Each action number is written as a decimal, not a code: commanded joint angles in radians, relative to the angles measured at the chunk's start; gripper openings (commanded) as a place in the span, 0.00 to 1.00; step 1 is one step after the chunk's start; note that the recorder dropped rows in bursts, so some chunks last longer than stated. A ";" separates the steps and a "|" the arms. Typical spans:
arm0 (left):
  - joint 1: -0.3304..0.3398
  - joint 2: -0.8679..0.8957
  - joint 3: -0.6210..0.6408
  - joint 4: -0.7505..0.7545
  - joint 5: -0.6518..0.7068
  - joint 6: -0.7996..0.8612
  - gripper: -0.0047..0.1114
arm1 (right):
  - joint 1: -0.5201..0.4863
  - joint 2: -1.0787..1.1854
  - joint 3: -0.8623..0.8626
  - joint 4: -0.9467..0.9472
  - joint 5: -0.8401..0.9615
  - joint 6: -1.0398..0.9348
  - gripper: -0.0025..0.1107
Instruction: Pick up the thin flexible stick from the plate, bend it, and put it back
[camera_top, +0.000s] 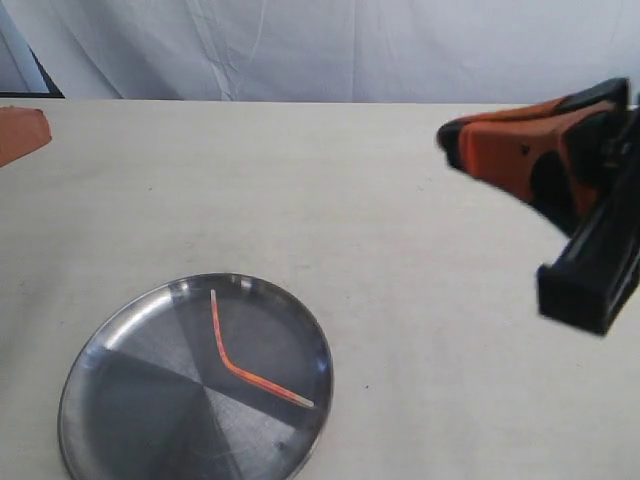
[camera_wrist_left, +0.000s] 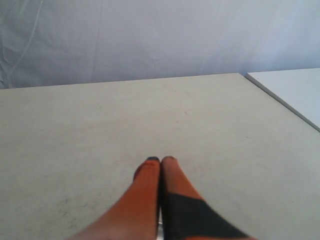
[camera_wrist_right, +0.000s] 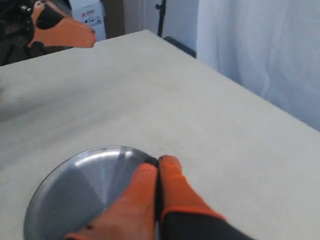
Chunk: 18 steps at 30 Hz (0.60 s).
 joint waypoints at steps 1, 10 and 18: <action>-0.004 -0.004 0.000 -0.011 0.006 0.003 0.04 | -0.212 -0.101 0.044 -0.025 -0.022 0.022 0.02; -0.004 -0.004 0.000 -0.011 0.005 0.003 0.04 | -0.661 -0.430 0.245 -0.011 0.070 0.063 0.02; -0.004 -0.004 0.000 -0.011 0.007 0.006 0.04 | -0.663 -0.647 0.574 -0.011 -0.037 0.068 0.02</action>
